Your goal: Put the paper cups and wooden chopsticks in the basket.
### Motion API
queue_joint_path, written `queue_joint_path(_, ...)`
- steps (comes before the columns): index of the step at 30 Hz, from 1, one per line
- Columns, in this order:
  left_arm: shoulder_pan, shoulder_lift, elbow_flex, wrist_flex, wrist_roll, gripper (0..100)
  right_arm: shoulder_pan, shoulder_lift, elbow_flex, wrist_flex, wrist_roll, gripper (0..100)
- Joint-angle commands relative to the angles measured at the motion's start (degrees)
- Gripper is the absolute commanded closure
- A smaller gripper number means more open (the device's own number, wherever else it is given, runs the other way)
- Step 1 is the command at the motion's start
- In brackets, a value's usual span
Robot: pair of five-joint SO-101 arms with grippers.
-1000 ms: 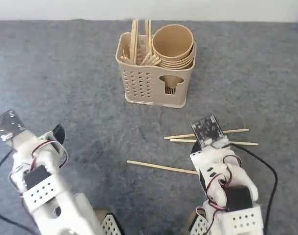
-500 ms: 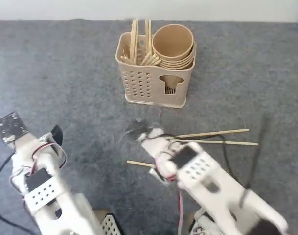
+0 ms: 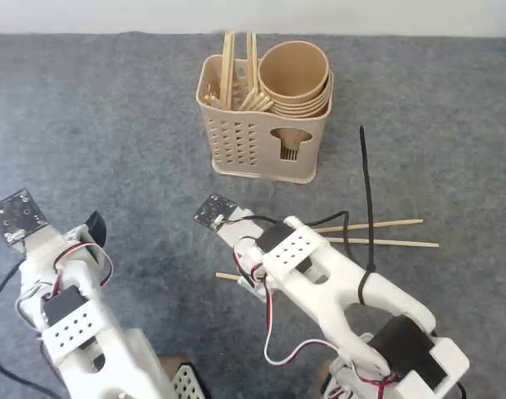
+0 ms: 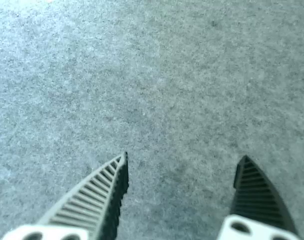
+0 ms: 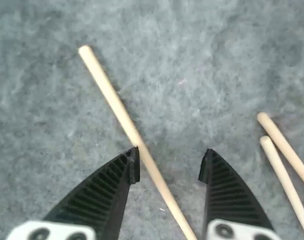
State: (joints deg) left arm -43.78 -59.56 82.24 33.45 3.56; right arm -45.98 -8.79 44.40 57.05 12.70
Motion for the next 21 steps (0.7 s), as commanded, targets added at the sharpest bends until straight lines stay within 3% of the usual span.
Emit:
queue_joint_path(1,-0.4,-1.0,-0.6,-1.8,-0.9,68,-3.9,0.1,-2.5,-0.8,-0.9,78.9)
queue_joint_path(10,-0.4,-1.0,-0.6,-1.8,-0.9,68,-0.7,0.3,2.1,-9.9,-0.9,79.3)
queue_joint_path(15,-0.4,-1.0,-0.6,-1.8,-0.9,68,-0.7,0.0,2.9,-11.1,-1.1,99.8)
queue_joint_path(18,-0.4,-1.0,-0.6,-1.8,-0.9,68,-0.6,-0.4,2.8,-10.6,-1.1,95.5)
queue_joint_path(21,-0.4,-1.0,-0.5,-1.8,-0.9,68,-0.6,-0.6,2.6,-10.5,-1.1,98.0)
